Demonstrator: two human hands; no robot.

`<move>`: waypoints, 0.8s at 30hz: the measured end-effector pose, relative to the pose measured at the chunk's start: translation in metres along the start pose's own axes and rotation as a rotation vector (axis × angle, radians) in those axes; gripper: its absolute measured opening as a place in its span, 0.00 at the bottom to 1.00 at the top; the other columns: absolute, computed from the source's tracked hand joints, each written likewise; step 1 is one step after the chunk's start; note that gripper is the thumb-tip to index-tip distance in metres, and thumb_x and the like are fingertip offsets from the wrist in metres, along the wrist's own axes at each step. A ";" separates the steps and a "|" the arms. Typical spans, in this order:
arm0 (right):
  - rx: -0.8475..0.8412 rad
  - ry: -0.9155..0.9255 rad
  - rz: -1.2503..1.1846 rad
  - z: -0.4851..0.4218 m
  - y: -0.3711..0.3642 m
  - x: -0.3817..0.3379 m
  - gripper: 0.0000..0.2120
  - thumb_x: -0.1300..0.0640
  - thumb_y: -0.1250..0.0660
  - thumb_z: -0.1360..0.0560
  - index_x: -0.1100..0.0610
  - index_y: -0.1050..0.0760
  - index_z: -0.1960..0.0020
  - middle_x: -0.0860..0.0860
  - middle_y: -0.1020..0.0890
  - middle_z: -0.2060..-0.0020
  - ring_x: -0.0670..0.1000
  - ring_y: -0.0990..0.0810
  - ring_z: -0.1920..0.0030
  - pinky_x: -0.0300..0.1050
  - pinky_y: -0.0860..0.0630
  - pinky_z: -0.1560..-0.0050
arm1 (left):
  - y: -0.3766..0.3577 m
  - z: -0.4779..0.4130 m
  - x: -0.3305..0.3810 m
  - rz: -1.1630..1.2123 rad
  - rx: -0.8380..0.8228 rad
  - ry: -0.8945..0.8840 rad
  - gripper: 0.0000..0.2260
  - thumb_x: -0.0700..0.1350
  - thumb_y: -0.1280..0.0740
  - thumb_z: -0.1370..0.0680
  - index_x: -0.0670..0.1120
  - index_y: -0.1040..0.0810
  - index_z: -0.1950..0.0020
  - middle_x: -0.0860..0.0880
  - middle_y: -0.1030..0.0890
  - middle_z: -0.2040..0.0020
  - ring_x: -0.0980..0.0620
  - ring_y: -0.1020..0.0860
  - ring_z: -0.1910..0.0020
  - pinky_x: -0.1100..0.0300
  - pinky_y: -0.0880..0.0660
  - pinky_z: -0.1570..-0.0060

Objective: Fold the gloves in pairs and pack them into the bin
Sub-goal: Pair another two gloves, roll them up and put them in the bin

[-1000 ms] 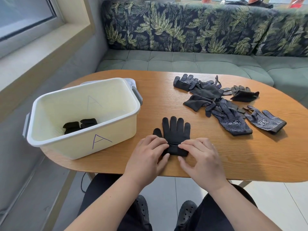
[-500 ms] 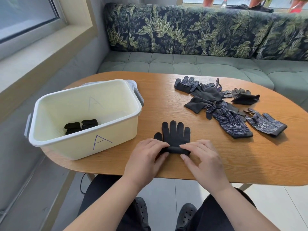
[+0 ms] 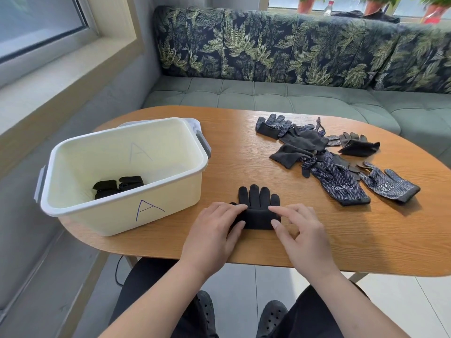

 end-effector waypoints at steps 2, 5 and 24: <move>0.022 0.024 0.076 0.001 -0.001 0.000 0.15 0.56 0.27 0.20 0.44 0.16 0.34 0.39 0.24 0.46 0.46 0.27 0.42 0.36 0.29 0.43 | -0.002 -0.001 -0.002 -0.045 -0.026 0.006 0.18 0.54 0.37 0.13 0.51 0.24 0.25 0.55 0.22 0.32 0.51 0.27 0.30 0.51 0.28 0.32; 0.044 0.042 0.162 0.003 -0.004 -0.002 0.14 0.55 0.29 0.19 0.47 0.16 0.34 0.42 0.24 0.43 0.48 0.27 0.41 0.45 0.24 0.43 | -0.006 -0.003 -0.003 -0.128 -0.103 0.039 0.24 0.60 0.43 0.13 0.51 0.29 0.20 0.55 0.29 0.25 0.51 0.34 0.23 0.49 0.31 0.26; 0.002 0.127 0.362 0.009 -0.012 -0.004 0.20 0.47 0.38 0.16 0.49 0.20 0.27 0.42 0.22 0.26 0.49 0.27 0.26 0.53 0.26 0.31 | -0.014 -0.001 0.002 -0.233 -0.323 -0.111 0.31 0.66 0.52 0.13 0.54 0.43 0.13 0.56 0.47 0.13 0.58 0.52 0.14 0.52 0.51 0.16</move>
Point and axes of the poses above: each hand's wrist, its own z-axis away from the middle knuckle, its own y-axis out of the back of the hand, x = y × z, the point moved 2 cm from there along -z, towards the middle knuckle
